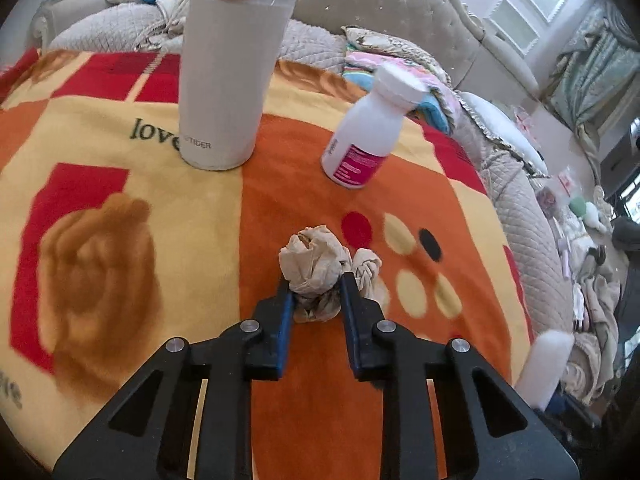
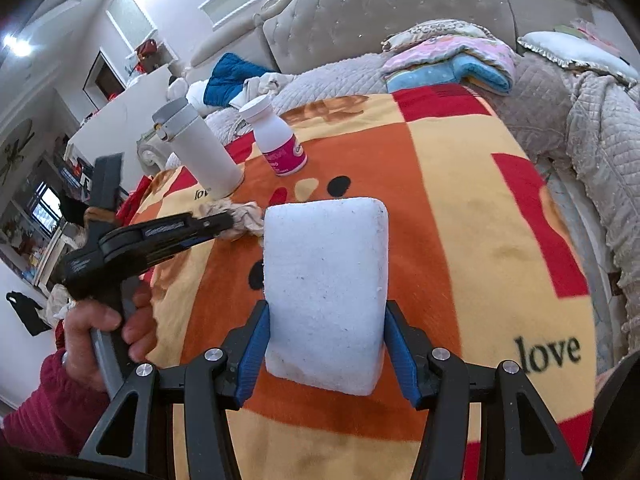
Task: Collect trash
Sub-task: 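Carry the beige tissue and white foam block over the black bin and release both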
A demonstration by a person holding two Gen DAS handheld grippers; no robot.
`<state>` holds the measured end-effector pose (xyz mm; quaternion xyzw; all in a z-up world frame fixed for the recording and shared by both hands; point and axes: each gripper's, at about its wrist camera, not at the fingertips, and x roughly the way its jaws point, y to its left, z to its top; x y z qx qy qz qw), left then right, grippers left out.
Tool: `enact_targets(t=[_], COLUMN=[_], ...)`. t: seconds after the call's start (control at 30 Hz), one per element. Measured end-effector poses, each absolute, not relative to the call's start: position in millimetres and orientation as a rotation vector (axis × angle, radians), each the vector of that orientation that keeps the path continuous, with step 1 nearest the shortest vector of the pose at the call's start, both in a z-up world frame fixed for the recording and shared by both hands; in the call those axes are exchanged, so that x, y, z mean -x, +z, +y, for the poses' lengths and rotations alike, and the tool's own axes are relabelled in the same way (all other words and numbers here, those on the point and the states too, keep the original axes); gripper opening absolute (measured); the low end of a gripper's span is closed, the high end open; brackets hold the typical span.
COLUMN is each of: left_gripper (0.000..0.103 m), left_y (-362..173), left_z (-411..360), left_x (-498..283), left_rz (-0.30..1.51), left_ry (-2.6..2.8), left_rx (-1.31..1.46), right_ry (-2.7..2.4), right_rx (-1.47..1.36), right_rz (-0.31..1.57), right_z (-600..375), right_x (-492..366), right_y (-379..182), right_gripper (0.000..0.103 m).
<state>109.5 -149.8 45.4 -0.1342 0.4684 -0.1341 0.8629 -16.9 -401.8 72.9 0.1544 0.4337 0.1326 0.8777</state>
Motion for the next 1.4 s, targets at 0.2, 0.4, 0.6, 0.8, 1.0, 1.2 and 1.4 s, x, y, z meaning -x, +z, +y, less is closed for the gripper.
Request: enact_targets(t=[0.2,0.4,0.6,0.8,1.0,1.2,1.4], left_gripper=[0.020,0.020,0.020,0.020,0.020,0.020,0.020], left_y=[67,78,89,87,80,68,58], left_z=[-172,-215,-269,-325,-379,-423,-453], left_x=[-61,-17,20,45,67,77,85], left_rz=[0.968,0.946,0.925,0.932,0.956,0.985,0.992], left_ry=[-0.338,-0.406,-0.502,-0.588,-0.667,-0.720,-0.762], left_rx=[0.231,0.145,0.080,0.018,-0.016,-0.041,-0.067], right_ry=[0.235,0.170,0.092,0.004,-0.101,-0.186,-0.238], right_rx=[-0.309,-0.315,-0.335,-0.376,-0.398,-0.439,-0.463], right_rz=[0.911,0.922,0.917,0.908,0.913,0.934,0.960], right_z=[-417,-444,-481,-524,-567,-606,-628], right_x=[43,75,108,140,166,184,188], right_y=[74,72,71,70,61,48,33], right_gripper=[0.054,0.054,0.054,0.054,0.054,0.055,0.056])
